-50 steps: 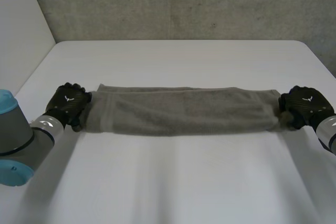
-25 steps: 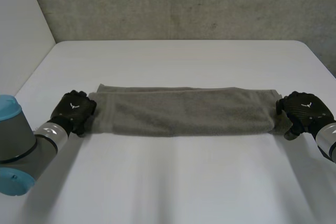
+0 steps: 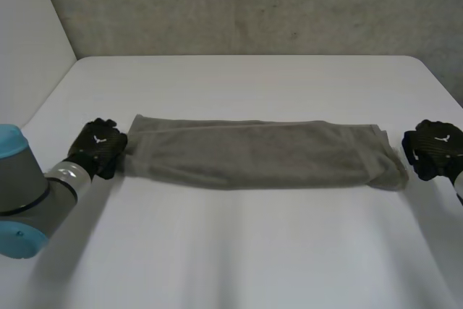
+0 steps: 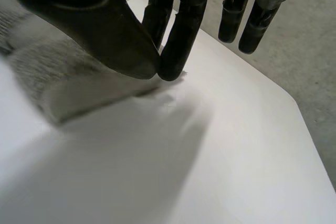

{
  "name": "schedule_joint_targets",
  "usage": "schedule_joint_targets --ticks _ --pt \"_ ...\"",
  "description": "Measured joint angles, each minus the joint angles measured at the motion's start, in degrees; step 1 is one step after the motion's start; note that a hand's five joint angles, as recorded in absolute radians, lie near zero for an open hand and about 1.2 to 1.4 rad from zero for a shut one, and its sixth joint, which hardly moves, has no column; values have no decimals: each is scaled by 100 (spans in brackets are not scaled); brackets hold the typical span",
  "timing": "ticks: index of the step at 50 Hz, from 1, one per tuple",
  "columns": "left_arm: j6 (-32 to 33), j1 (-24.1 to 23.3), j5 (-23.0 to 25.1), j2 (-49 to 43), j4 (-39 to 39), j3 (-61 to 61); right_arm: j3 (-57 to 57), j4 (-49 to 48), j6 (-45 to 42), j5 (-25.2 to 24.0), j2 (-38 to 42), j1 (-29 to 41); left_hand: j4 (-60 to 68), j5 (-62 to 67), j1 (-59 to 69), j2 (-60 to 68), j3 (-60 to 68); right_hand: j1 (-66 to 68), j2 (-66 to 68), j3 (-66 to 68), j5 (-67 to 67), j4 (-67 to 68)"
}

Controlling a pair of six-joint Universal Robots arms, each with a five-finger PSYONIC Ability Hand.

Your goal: Fold the towel.

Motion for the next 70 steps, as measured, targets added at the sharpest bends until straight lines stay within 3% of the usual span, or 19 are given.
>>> schedule_joint_targets --ticks 7,11,15,21,29,39,48,50,53,56,70 --pt "-10 213 107 243 -3 -148 25 298 -216 -131 -96 -244 0 0 0 0 0 -96 -58 0 -101 0" --pt "-14 212 177 295 -3 -186 120 439 -224 -145 -172 -233 0 0 0 0 0 -1797 -1794 0 -1854 0" --pt "-16 172 214 312 -3 -195 340 483 -19 -147 -382 -99 0 0 0 0 0 -2846 -2725 0 -2965 0" --pt "-16 150 217 305 3 -137 564 402 518 -142 -607 150 0 1 0 0 0 -3147 -3013 0 -3341 0" --pt "-16 211 211 270 6 -50 678 -66 1042 17 -598 471 0 1 1 0 0 -3141 -3013 0 -3288 0" --pt "-16 223 211 286 4 -67 418 -358 971 412 -32 584 0 1 1 0 0 -3141 -3013 0 -3264 0" --pt "-23 229 204 291 2 -38 344 -384 960 448 207 641 0 1 1 0 0 -3105 -3001 0 -3223 0" --pt "-24 230 203 291 3 -34 346 -385 967 444 213 655 0 1 1 0 0 -2909 -2862 0 -3026 0" --pt "-25 230 201 290 4 -28 351 -400 982 429 222 673 0 1 1 0 0 -1173 -1095 0 -1338 0" --pt "-25 231 198 290 4 -26 346 -428 989 405 231 673 0 1 1 0 0 -103 -243 0 -193 0" --pt "-30 242 199 334 -108 -77 235 -307 523 51 13 186 0 0 1 0 0 -103 -243 0 -156 0"
